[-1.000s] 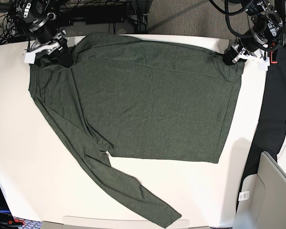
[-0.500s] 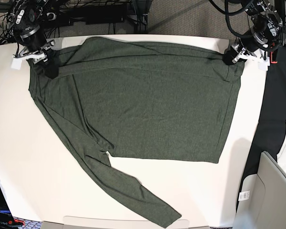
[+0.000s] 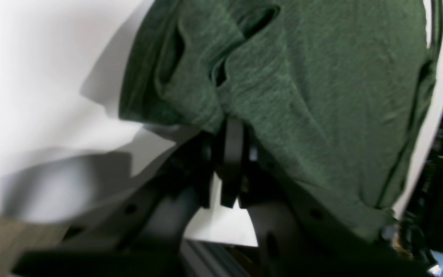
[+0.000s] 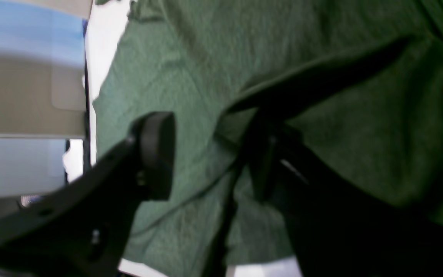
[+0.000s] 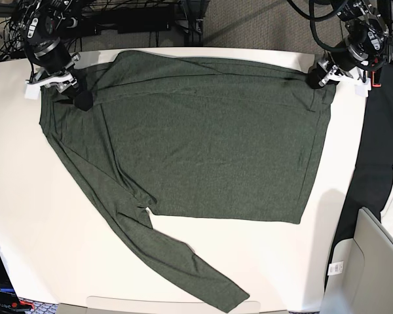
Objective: Fold the T-shirt properly
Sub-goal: 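Lower the shoulder edge onto the table and open both grippers, then move both grippers along the shirt's side edges toward the hem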
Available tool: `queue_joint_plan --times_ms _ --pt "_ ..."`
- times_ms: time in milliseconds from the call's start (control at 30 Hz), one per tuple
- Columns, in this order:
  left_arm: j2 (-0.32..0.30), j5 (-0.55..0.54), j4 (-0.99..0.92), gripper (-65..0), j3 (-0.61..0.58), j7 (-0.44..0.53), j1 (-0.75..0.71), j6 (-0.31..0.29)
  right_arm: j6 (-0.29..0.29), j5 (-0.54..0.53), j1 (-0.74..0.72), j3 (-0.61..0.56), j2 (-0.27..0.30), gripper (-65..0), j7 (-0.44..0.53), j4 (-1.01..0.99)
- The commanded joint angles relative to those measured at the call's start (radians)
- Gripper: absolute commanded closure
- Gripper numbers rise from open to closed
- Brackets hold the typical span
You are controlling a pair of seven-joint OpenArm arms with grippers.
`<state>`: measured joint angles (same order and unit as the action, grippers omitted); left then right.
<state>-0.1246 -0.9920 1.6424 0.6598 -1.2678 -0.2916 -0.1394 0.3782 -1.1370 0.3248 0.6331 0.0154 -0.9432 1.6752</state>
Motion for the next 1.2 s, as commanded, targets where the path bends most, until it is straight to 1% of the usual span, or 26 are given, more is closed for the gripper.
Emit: queue_joint_plan --times_ms 0,67,133,200,333,433,500,600,633,767,900,1033,1167 --pt "-0.013 -0.015 0.043 -7.1 0.005 -0.013 -0.002 0.002 0.014 -0.028 -0.01 0.004 0.01 -33.3 0.014 0.038" --pt "-0.013 -0.026 0.092 -10.1 0.007 -0.023 -0.004 0.002 0.014 -0.03 -0.005 0.004 0.01 -33.3 0.014 0.055" --pt "-0.016 -0.028 0.131 -11.7 0.008 -0.037 -0.004 0.002 0.015 -0.03 -0.005 0.004 0.01 -33.3 0.014 0.065" --pt "-0.034 -0.028 0.152 -12.7 0.008 -0.037 -0.008 0.002 0.02 -0.031 -0.005 0.004 0.005 -33.3 0.014 0.073" --pt "-0.036 -0.028 0.154 -13.0 0.018 -0.036 -0.004 0.002 0.021 -0.064 -0.005 0.004 0.008 -33.3 0.014 0.069" --pt "-0.036 -0.028 0.154 -13.1 0.067 -0.04 -0.001 0.002 0.021 -0.087 -0.005 0.006 0.01 -33.3 0.014 0.072" --pt "-0.037 -0.028 0.154 -13.1 0.077 -0.042 0.009 0.002 0.021 -0.093 -0.005 0.014 0.011 -33.3 0.014 0.072" --pt "-0.071 -0.028 0.154 -13.2 0.074 -0.046 0.05 0.002 0.021 -0.093 -0.006 0.034 0.011 -33.3 0.014 0.072" --pt "-0.073 -0.028 0.154 -13.2 0.073 -0.046 0.07 0.002 0.021 -0.093 -0.008 0.034 0.013 -33.3 0.014 0.072" --pt "-0.076 -0.026 0.152 -13.2 0.068 -0.049 0.168 0.002 0.021 -0.093 -0.013 0.034 0.053 -32.6 0.014 0.078" --pt "-0.091 -0.021 0.147 -13.2 -0.015 -0.054 0.259 0.004 0.021 -0.081 -0.026 0.027 0.113 -32.5 0.013 0.127" --pt "-0.105 -0.02 0.098 -13.2 -0.102 -0.043 0.332 0.005 0.021 -0.016 -0.059 0.027 0.176 -32.5 0.013 0.154" --pt "-0.105 -0.02 -0.003 -13.2 -0.117 -0.04 0.415 0.007 0.018 0.036 -0.105 0.027 0.228 -32.5 0.013 0.153"
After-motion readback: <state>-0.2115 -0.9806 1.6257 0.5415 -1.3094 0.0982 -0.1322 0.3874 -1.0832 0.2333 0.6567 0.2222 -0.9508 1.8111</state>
